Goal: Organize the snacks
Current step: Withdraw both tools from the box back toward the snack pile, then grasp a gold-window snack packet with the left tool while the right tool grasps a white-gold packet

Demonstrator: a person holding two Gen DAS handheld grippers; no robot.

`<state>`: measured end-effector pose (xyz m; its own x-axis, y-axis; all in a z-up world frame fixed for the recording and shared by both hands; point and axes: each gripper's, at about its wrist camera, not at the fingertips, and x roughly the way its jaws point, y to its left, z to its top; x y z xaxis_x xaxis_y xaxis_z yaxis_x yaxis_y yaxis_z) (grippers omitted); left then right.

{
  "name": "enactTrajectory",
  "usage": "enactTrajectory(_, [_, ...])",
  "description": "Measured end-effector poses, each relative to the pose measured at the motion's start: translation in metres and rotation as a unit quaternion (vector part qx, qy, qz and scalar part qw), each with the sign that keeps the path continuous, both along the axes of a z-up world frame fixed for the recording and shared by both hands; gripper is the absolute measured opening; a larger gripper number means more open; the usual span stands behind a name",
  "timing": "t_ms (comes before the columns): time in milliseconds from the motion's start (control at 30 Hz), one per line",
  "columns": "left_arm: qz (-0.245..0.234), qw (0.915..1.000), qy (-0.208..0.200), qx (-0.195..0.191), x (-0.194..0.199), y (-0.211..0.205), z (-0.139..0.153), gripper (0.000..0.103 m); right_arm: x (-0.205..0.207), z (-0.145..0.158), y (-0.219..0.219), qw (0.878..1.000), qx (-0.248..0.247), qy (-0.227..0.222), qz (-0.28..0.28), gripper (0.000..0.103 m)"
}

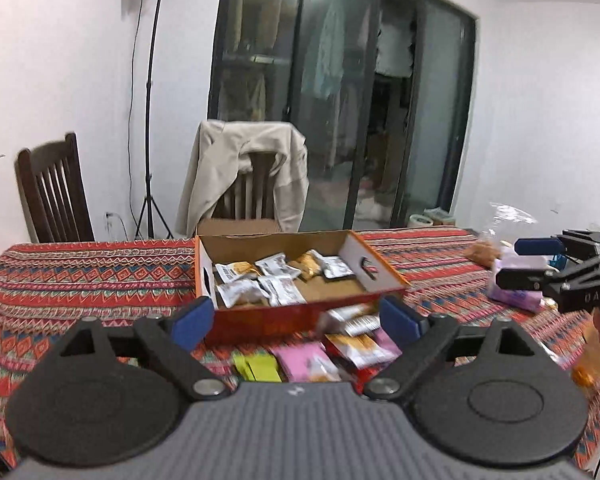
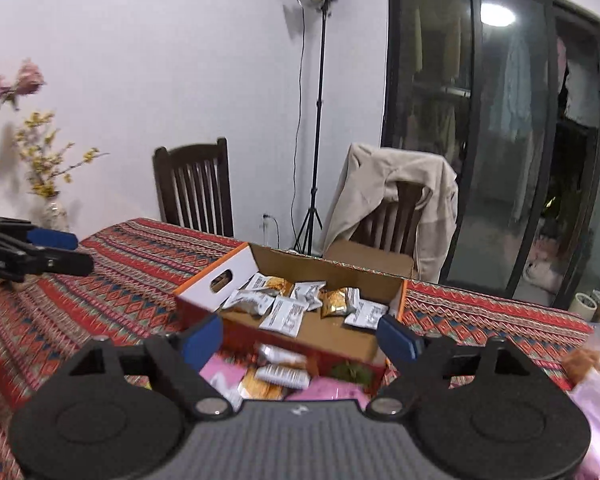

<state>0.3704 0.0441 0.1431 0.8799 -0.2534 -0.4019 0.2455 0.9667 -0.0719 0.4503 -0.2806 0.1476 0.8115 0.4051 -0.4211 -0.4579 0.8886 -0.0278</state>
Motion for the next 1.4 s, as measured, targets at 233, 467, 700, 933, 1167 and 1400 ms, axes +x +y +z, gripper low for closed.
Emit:
enactTrajectory(233, [0.014,0.9988,-0.042,0.019,-0.104,-0.025,-0.033,0.099,-0.106,-0.026,-0.032,0.999,0.022,-0.048,-0.014,0.092])
enactTrajectory(467, [0.032,0.9992,-0.024,0.010,-0.161,-0.037,-0.070,0.099,-0.187,-0.067,-0.039,0.997,0.007,-0.066,-0.045,0.093])
enactTrajectory(700, [0.031,0.9990,0.018,0.027,-0.175,-0.040,-0.099,0.099,-0.228,-0.122,-0.030,0.999,0.005,-0.019,-0.049,0.093])
enactTrajectory(933, [0.038,0.9986,0.031,0.021,-0.170,-0.038,-0.107,0.099,-0.236,-0.138,-0.029,0.998,0.000,-0.004,-0.068,0.093])
enactTrajectory(1167, [0.043,0.9975,0.053,0.017,-0.146,-0.035,-0.118,0.099,-0.220,-0.146,-0.030,0.998,0.005,0.009,-0.069,0.093])
enactTrajectory(1400, [0.045,0.9969,0.062,0.020,-0.107,-0.030,-0.126,0.099,-0.188,-0.150,-0.024,0.997,0.011,0.019,-0.070,0.093])
